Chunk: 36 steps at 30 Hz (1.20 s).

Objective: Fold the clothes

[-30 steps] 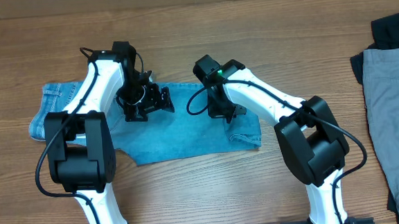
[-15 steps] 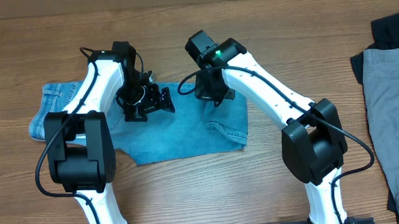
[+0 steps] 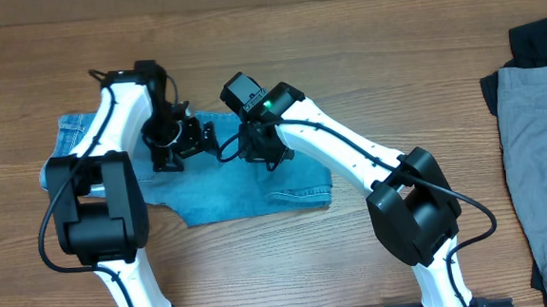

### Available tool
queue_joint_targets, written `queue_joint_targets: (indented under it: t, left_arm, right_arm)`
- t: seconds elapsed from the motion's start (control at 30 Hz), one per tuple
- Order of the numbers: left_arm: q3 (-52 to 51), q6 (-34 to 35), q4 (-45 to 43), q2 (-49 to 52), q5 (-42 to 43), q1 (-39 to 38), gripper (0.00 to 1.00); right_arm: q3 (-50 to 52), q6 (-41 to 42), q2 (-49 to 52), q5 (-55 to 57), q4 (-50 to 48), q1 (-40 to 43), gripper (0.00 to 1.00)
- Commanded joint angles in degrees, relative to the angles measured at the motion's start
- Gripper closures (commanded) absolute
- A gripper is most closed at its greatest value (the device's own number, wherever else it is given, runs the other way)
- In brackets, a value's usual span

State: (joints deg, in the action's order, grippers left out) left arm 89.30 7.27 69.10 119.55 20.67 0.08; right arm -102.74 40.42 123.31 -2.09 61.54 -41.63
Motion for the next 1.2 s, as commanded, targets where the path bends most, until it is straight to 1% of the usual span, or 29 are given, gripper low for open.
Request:
queue_joint_targets:
  t: [0.0, 0.03, 0.07, 0.13, 0.2, 0.23, 0.27, 0.33, 0.37, 0.43, 0.47, 0.5, 0.63, 0.73, 0.8, 0.87, 0.93, 1.03, 1.07, 1.13, 1.17]
  left_arm:
    - [0.5, -1.1, 0.8, -0.8, -0.7, 1.4, 0.02]
    - [0.5, -1.5, 1.2, -0.8, -0.7, 1.4, 0.02]
    - [0.5, -1.7, 1.3, -0.8, -0.8, 1.4, 0.02]
    - [0.5, -2.6, 1.6, -0.8, -0.8, 1.4, 0.02]
    - [0.5, -2.6, 1.6, -0.8, -0.7, 1.4, 0.02]
    - [0.5, -2.6, 1.5, -0.8, -0.7, 1.4, 0.02]
    - [0.5, -2.6, 1.5, -0.8, -0.7, 1.4, 0.02]
    - [0.5, -2.6, 1.6, -0.8, -0.7, 1.4, 0.02]
    - [0.5, -2.6, 1.5, -0.8, -0.7, 1.4, 0.02]
    - [0.5, -2.6, 1.3, -0.8, -0.6, 1.4, 0.02]
    - [0.5, -2.6, 1.1, -0.8, 0.2, 1.4, 0.02]
    - [0.5, -2.6, 1.0, -0.8, 1.0, 1.4, 0.02]
    - [0.5, -2.6, 1.2, -0.8, 1.4, 1.1, 0.02]
    - [0.5, -2.6, 1.3, -0.8, 1.4, 0.9, 0.01]
    - [0.5, -2.6, 1.4, -0.8, 1.4, 1.0, 0.01]
    - [0.5, -2.6, 1.4, -0.8, 1.4, 1.0, 0.01]
    - [0.5, -2.6, 1.4, -0.8, 1.4, 1.0, 0.01]
    - [0.5, -2.6, 1.4, -0.8, 1.4, 1.0, 0.01]
    - [0.5, -2.6, 1.4, -0.8, 1.4, 1.0, 0.01]
    - [0.5, -2.6, 1.4, -0.8, 1.4, 1.0, 0.01]
    - [0.5, -2.6, 1.4, -0.8, 1.4, 1.0, 0.01]
  right_arm:
    - [0.5, 0.0, 0.3, -0.2, -2.3, -0.2, 0.56]
    - [0.2, -1.0, 0.3, -0.2, -2.9, 0.1, 0.53]
    - [-0.5, -2.3, 0.3, -0.2, -2.5, 0.6, 0.51]
    - [-2.9, -3.4, 0.1, 0.0, 1.1, 1.8, 0.51]
    - [-6.4, -3.6, -0.6, 1.5, 7.8, 4.1, 0.53]
    - [-8.2, -5.1, -1.0, 1.5, 11.8, 5.8, 0.61]
    - [-9.0, -6.0, -1.2, 1.5, 14.4, 6.8, 0.64]
    - [-9.7, -9.0, -1.7, 1.1, 20.8, 9.3, 0.79]
    - [-9.6, -11.5, -1.7, 0.3, 25.4, 11.1, 0.84]
    - [-8.1, -14.4, -1.7, -2.0, 28.4, 12.7, 0.88]
    - [-7.1, -16.0, -1.7, -3.4, 28.3, 13.0, 0.88]
    - [-4.2, -18.1, -1.7, -5.6, 25.9, 13.0, 0.88]
    - [4.0, -18.0, -1.7, -8.3, 19.3, 11.9, 0.88]
    - [12.3, -18.0, -1.7, -13.0, 11.5, 11.9, 0.88]
    - [16.1, -17.7, -1.7, -13.3, 8.1, 11.9, 0.94]
    - [18.4, -17.7, -1.7, -13.0, 5.9, 12.1, 0.96]
    - [17.8, -17.6, -2.4, -12.5, 5.8, 12.1, 0.96]
    - [15.3, -16.2, -5.6, -7.3, 7.3, 12.2, 0.96]
    - [13.8, -15.6, -7.1, -5.3, 8.5, 12.2, 0.93]
    - [11.5, -14.0, -9.5, -1.7, 10.7, 12.7, 0.82]
    - [10.5, -13.4, -10.7, -0.1, 11.6, 13.1, 0.71]
